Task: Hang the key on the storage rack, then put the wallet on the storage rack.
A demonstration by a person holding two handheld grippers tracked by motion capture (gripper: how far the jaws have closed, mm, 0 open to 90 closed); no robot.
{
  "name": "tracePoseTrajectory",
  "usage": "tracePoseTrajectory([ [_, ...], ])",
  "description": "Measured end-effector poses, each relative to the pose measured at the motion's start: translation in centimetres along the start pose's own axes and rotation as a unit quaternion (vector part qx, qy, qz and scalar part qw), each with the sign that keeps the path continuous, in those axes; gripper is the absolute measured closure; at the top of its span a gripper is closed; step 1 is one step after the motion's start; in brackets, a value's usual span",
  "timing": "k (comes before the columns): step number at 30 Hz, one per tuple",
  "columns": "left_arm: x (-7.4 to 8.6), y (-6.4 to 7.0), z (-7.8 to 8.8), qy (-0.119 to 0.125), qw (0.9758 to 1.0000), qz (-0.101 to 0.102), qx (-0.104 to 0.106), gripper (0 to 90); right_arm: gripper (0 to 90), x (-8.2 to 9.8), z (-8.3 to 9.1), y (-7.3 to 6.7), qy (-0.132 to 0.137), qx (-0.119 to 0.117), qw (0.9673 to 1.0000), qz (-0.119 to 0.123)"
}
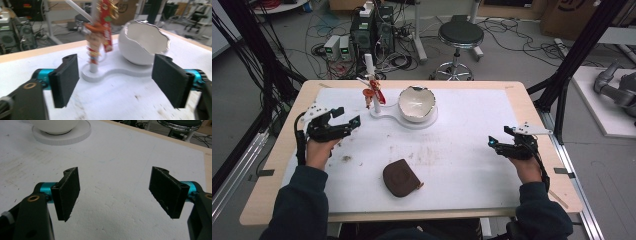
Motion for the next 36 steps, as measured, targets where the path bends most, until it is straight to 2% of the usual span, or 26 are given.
tracePoseTrajectory([
  [3,1.6,0.4,0.7,0.0,0.9999,-0.008,0.009,21.0,25.1,0.0,-0.1,0.0,0.0,0.001,1.0,0.001],
  [7,1.8,0.4,1.0,0.002,0.9999,-0.008,0.011,21.0,25.1,0.0,-0.1,-0.1,-0.001,0.0,1.0,-0.001],
  [10,2.3,0.7,0.9,-0.005,0.9997,-0.018,0.012,21.0,25.1,0.0,-0.2,-0.2,-0.002,0.001,1.0,-0.001],
  [14,2.6,0.8,0.7,-0.012,0.9997,-0.017,0.015,21.7,25.1,0.0,-0.2,0.0,-0.003,0.004,1.0,0.0],
  [23,2.5,0.5,0.7,-0.014,0.9998,-0.009,0.006,22.6,25.1,0.0,0.0,-0.1,-0.001,0.003,1.0,-0.001],
  [29,2.8,0.8,0.6,-0.021,0.9996,-0.007,0.015,22.6,25.1,0.1,-0.2,-0.2,-0.003,0.001,1.0,-0.001],
  [33,3.1,1.5,0.5,-0.034,0.9988,0.002,0.035,22.6,25.1,0.3,-0.4,-0.5,-0.008,-0.005,1.0,-0.003],
  [35,3.5,2.3,0.4,-0.047,0.9976,0.003,0.051,22.6,25.1,0.3,-0.4,-0.5,-0.008,-0.006,0.9999,-0.001],
  [36,3.8,3.0,0.3,-0.056,0.9962,0.005,0.066,22.6,25.1,0.4,-0.5,-0.6,-0.011,-0.007,0.9999,-0.001],
])
Point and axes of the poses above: each handheld gripper's, and its own axes: z roughly backward along the jaws, x roughly out of its underside, y roughly to its right, the point moved 10 cm from there along -z, roughly forward along the jaws, and after that the axes turned 14 degrees about -x, right-handed, at the moved point
